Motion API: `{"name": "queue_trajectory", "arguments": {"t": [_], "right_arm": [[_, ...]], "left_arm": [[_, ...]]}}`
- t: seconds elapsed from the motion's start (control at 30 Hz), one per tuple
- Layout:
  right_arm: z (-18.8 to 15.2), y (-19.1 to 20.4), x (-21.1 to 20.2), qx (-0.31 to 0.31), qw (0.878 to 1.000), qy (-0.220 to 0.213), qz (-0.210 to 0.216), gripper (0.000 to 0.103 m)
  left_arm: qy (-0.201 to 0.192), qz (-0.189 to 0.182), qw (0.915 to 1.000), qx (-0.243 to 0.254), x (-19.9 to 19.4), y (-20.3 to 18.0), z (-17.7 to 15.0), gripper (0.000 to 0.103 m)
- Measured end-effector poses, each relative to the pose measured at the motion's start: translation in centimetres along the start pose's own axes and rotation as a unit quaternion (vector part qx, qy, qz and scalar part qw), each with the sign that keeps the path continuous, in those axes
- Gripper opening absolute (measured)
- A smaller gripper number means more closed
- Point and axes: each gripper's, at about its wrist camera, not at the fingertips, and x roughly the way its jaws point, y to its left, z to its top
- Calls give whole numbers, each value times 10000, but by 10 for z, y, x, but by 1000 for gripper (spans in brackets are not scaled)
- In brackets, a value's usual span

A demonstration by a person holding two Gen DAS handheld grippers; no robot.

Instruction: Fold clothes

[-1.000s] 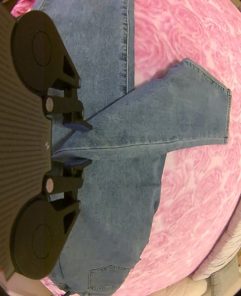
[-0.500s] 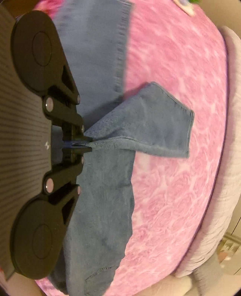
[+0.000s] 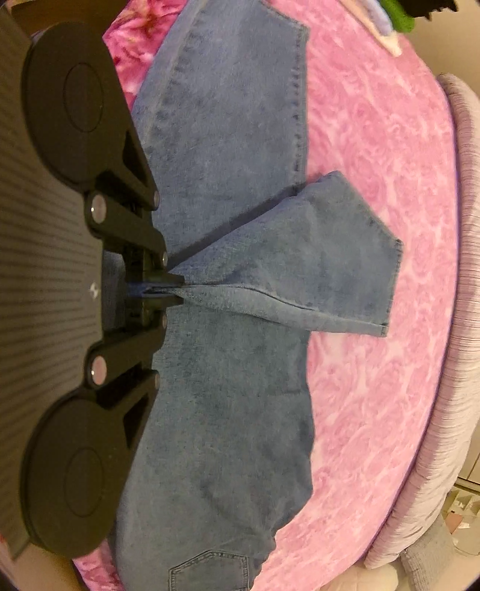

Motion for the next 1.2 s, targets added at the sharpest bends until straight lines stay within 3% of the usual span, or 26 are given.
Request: {"name": "queue_trajectory", "arguments": {"t": [0.07,0.17,0.2,0.23,0.3,0.4,0.47,0.63,0.73,0.87,1.03,1.2], "right_arm": [[-1,-1,1,-36,10000,-6,29,11],[-1,-4,7,-163,9997,143,-149,13],[-1,-4,8,-189,9994,179,-231,26],[1,-1,7,-247,9989,189,-364,46],[3,11,0,-492,9965,163,-655,56],[1,36,-18,-1032,9901,17,-953,55],[-6,53,-30,-1316,9879,88,-813,55],[-49,98,-9,-2160,9691,1019,-615,55],[-80,130,14,-2428,9573,1549,-269,48],[-114,174,39,-2739,9425,1910,159,43],[-153,224,63,-3055,9277,2133,226,43],[-203,273,76,-3242,9219,2114,163,44]], "left_arm": [[-13,106,9997,235,3,-5,-4,3],[326,208,9989,283,26,-6,-15,7],[415,213,9985,278,31,-6,-17,7],[439,234,9984,271,31,-8,-15,7],[470,239,9983,245,22,-10,-10,10],[625,168,9979,56,-1,-4,-3,17],[808,247,9964,-49,-16,4,-1,17],[1428,487,9881,-302,-31,29,7,17],[1380,490,9883,-435,-39,46,16,18],[1354,581,9876,-539,-36,76,30,19],[1421,716,9857,-549,-26,127,43,24],[1550,493,9855,-475,0,181,60,25]]}}
